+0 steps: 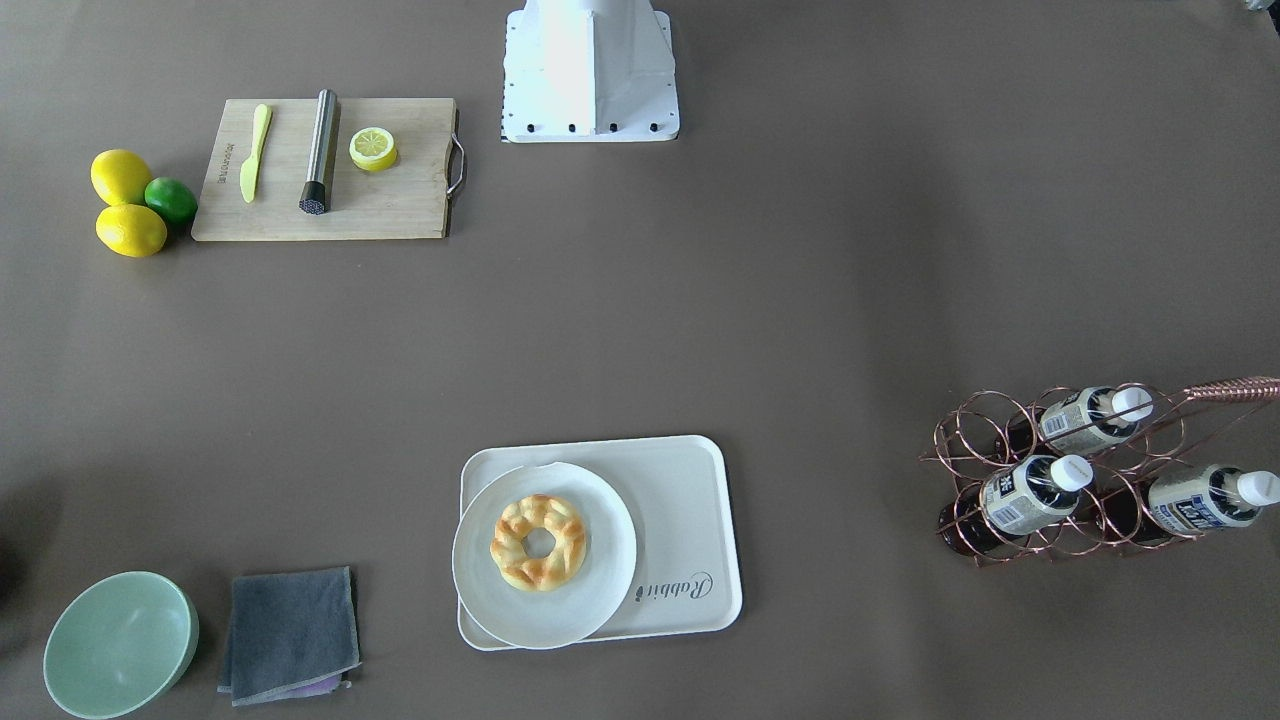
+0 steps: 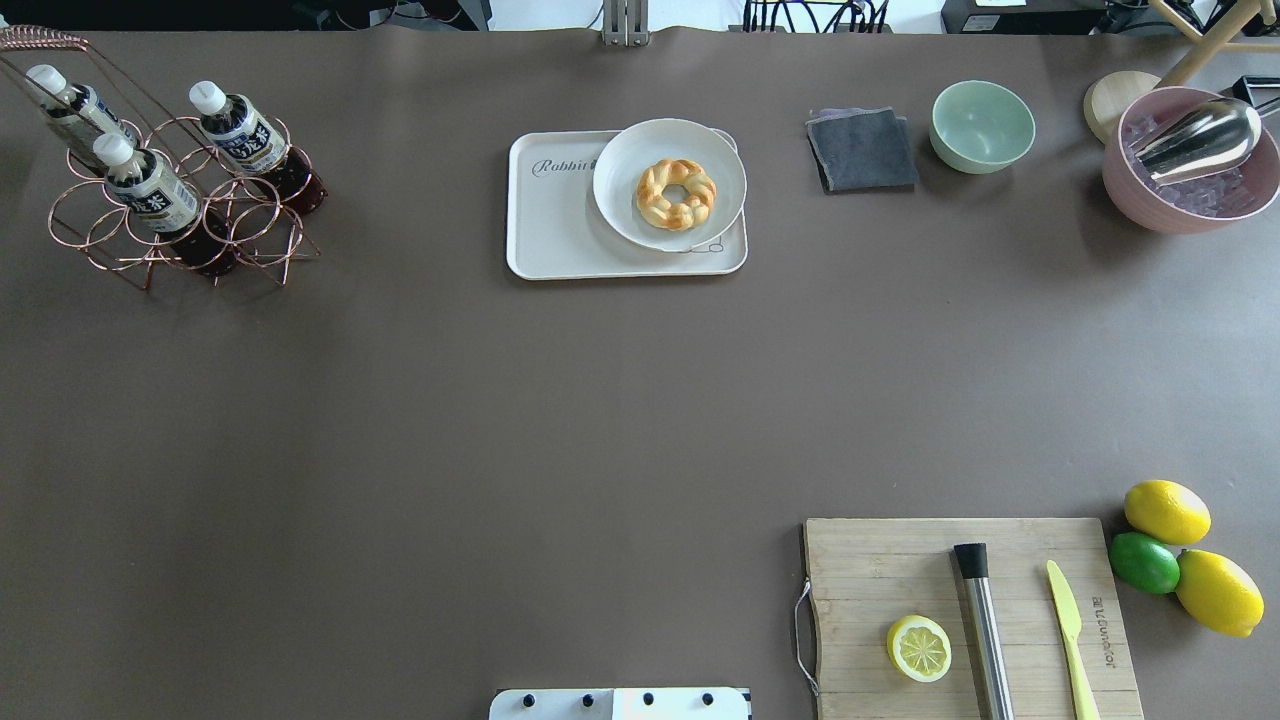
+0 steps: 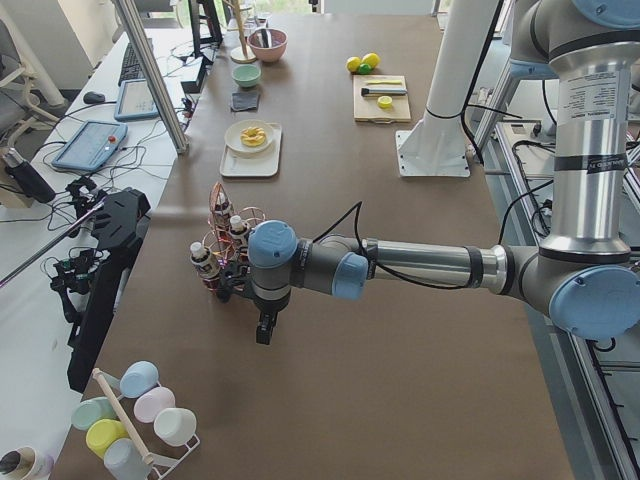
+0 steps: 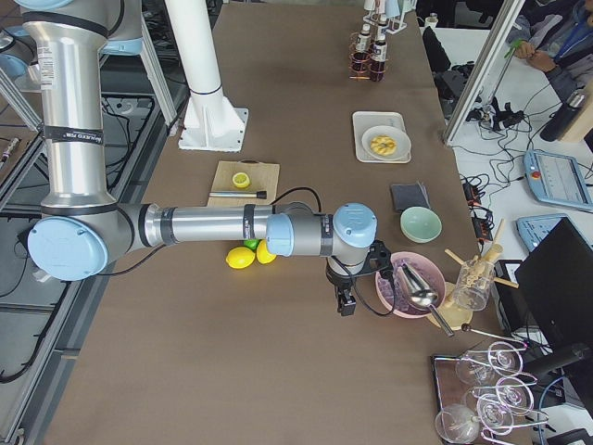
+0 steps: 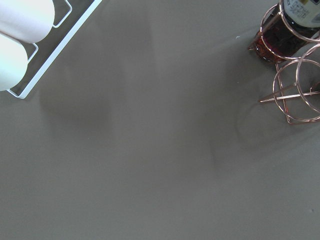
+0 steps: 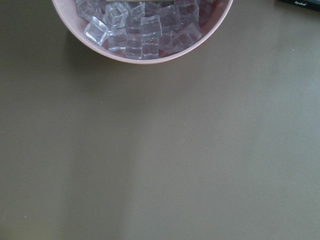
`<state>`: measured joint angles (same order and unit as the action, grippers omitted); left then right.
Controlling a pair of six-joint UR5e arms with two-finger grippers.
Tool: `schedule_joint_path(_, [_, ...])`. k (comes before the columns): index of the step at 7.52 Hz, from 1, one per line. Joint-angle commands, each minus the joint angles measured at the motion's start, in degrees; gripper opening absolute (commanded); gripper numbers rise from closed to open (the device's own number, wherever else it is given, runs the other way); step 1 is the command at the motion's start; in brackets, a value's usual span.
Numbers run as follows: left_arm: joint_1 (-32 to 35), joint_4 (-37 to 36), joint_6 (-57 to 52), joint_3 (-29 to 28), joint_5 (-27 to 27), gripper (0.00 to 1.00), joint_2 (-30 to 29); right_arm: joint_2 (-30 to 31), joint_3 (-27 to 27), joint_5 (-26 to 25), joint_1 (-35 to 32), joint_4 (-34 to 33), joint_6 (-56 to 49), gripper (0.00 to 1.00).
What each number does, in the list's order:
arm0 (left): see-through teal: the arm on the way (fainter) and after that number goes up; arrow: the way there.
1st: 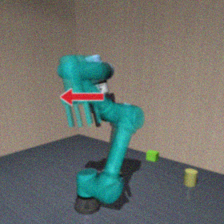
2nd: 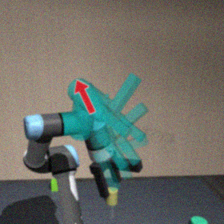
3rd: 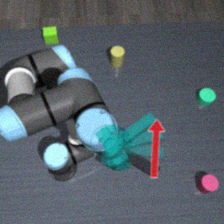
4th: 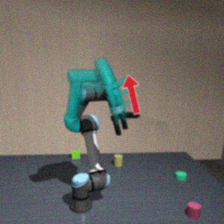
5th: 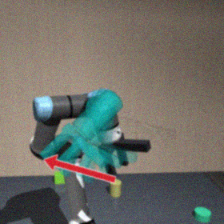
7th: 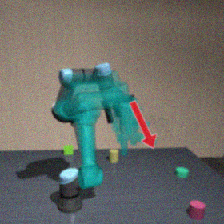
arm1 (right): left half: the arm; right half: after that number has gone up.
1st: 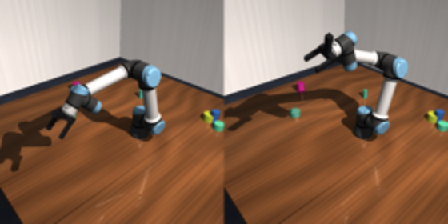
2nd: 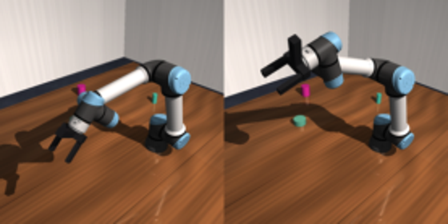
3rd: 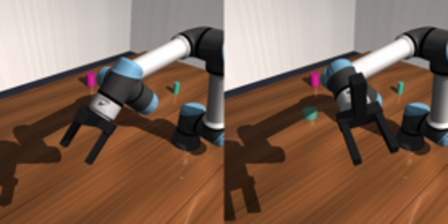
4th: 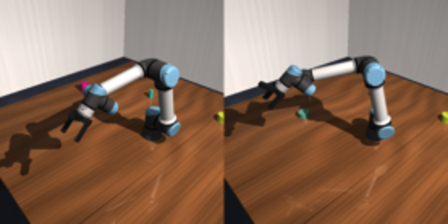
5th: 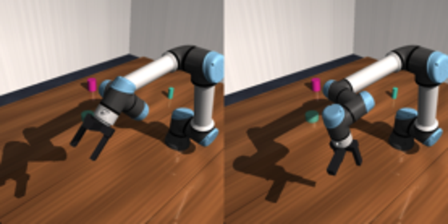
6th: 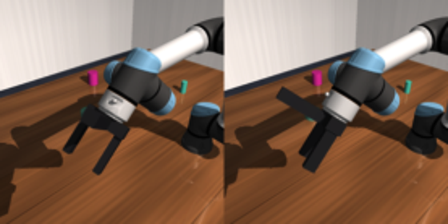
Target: Place tea on tray
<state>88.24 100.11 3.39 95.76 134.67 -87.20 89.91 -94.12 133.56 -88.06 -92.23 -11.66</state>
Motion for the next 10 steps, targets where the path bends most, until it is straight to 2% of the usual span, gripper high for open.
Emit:
schedule_joint_path(1, [-0.5, 0.1, 0.4, 0.0, 0.0, 0.97, -0.7, 0.3, 0.1, 0.3, -0.3, -0.1, -0.2, 1.0])
schedule_joint_path(4, [-0.5, 0.1, 0.0, -0.8, -1.9, 0.97, -1.3, 0.2, -1.4, 1.7, -0.5, -0.1, 0.4, 1.0])
schedule_joint_path(10, [-0.7, 1.2, -0.2, -0.7, -1.1, 0.97, -0.5, 0.3, -2.8, 1.4, -0.5, 0.1, 0.4, 1.0])
